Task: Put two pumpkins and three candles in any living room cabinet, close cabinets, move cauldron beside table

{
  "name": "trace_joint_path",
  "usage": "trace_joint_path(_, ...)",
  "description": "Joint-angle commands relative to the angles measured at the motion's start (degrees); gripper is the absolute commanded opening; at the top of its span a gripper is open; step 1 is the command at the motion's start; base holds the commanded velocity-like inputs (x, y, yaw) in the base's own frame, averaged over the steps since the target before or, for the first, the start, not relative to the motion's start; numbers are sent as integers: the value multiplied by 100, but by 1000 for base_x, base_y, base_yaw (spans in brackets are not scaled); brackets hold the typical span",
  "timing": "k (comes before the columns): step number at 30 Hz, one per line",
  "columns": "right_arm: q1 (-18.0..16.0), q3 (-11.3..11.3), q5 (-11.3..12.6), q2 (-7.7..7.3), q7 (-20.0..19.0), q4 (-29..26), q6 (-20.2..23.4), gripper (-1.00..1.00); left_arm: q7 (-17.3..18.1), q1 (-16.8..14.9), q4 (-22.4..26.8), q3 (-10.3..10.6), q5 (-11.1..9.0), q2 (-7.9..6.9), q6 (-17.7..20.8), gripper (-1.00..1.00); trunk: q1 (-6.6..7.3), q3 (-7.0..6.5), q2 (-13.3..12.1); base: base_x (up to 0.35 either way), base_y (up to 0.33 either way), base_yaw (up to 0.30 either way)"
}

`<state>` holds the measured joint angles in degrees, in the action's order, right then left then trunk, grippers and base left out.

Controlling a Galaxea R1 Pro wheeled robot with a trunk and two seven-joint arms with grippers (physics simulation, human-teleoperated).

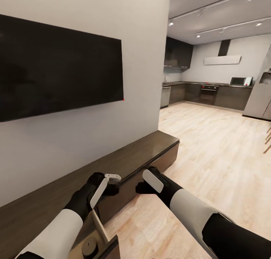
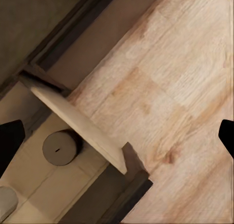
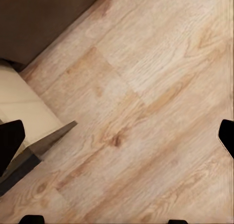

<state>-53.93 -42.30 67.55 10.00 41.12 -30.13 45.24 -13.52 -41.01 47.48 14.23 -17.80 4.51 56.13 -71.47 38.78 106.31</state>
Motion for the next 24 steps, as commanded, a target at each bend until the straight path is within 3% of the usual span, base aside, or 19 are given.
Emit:
trace_joint_path(1, -6, -24, 48, 0, 45, -2, 3, 100, -60, -3, 14, 9, -59, -3, 20, 100, 0, 6, 3, 0, -243, -292)
trace_joint_path(11, -9, -24, 48, 0, 45, -2, 3, 100, -57, -3, 24, 9, -56, -4, 21, 100, 0, 6, 3, 0, -262, -292)
trace_joint_path(16, -7, -17, 48, 0, 45, -2, 7, 100, -58, -3, 19, 9, -60, -3, 21, 100, 0, 6, 3, 0, -117, -292)
trace_joint_path(24, -7, -3, 48, 0, 45, -2, 10, 100, -70, -3, 18, 9, -51, -3, 12, 100, 176, -137, -318, 0, -18, -292)
